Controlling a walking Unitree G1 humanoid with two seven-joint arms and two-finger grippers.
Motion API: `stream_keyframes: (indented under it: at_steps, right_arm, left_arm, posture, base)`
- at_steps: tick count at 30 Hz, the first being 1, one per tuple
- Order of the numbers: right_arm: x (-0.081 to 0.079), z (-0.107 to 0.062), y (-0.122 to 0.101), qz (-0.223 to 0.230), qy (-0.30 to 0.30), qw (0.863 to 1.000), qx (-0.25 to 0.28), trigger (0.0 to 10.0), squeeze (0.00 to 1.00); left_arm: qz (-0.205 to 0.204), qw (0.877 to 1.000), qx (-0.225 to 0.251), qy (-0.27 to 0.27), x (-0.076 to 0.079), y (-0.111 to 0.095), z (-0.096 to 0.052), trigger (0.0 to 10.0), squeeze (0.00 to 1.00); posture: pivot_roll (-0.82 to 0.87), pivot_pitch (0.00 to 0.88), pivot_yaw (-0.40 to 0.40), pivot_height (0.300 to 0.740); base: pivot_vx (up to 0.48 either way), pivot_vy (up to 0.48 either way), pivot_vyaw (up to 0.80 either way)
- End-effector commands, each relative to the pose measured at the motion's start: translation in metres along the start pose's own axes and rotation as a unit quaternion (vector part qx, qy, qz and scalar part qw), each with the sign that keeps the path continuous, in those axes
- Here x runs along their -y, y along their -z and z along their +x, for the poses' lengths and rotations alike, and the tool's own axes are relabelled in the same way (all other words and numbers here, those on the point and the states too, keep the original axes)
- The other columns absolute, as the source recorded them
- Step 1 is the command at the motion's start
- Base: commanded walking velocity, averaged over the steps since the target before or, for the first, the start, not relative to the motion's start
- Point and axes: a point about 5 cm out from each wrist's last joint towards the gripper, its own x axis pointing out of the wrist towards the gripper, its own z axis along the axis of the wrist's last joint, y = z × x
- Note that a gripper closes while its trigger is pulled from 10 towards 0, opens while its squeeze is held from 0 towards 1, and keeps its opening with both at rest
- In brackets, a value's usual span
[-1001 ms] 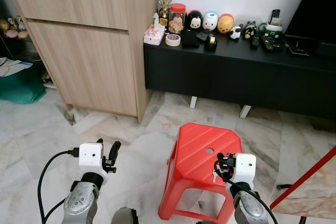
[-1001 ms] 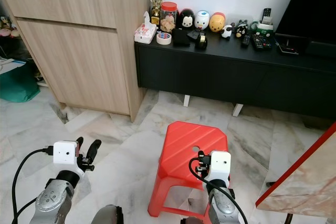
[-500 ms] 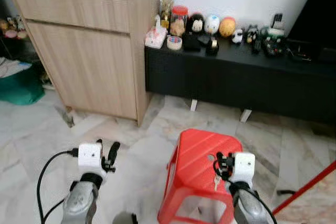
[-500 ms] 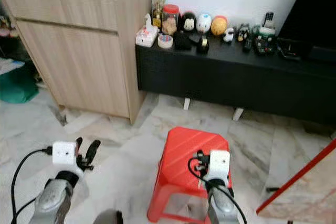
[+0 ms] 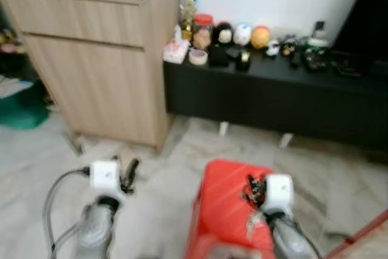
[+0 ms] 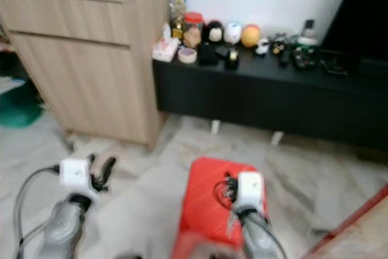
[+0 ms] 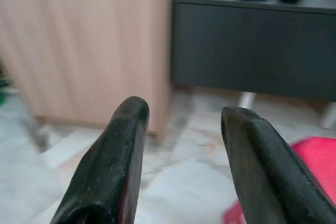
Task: Hang keys on a hook
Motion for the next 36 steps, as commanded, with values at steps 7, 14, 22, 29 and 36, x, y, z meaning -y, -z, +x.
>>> stream_keyframes:
  at_steps: [7, 14, 22, 29, 36]
  right_arm:
    - [-0.011, 0.005, -0.004, 0.012, -0.011, 1.000, 0.007, 10.0, 0.00]
    - [-0.010, 0.004, -0.003, 0.009, -0.011, 1.000, 0.001, 10.0, 0.00]
    - [-0.009, 0.006, 0.000, -0.001, -0.009, 1.000, -0.014, 10.0, 0.00]
    - [-0.007, 0.010, 0.004, -0.010, 0.006, 0.999, -0.038, 10.0, 0.00]
    - [-0.006, 0.017, 0.000, -0.017, 0.014, 0.998, -0.051, 10.0, 0.00]
  left_arm:
    - [0.011, 1.000, 0.006, -0.013, -0.009, -0.003, 0.000, 10.0, 0.00]
    - [0.008, 1.000, 0.005, -0.008, -0.008, -0.003, 0.000, 10.0, 0.00]
    - [0.007, 1.000, 0.002, -0.006, -0.007, -0.001, 0.001, 10.0, 0.00]
    - [0.007, 1.000, -0.002, -0.003, -0.006, 0.001, 0.000, 10.0, 0.00]
    - [0.007, 1.000, -0.002, -0.002, -0.007, 0.000, -0.001, 10.0, 0.00]
  posture:
    - [0.08, 0.000, -0.063, 0.640]
    - [0.08, 0.000, -0.063, 0.640]
    - [0.08, 0.000, -0.063, 0.620]
    - [0.08, 0.000, -0.063, 0.620]
    - [0.08, 0.000, -0.057, 0.605]
  base:
    - [0.000, 0.000, 0.00]
    - [0.000, 0.000, 0.00]
    - [0.000, 0.000, 0.00]
    - [0.000, 0.000, 0.00]
    - [0.000, 0.000, 0.00]
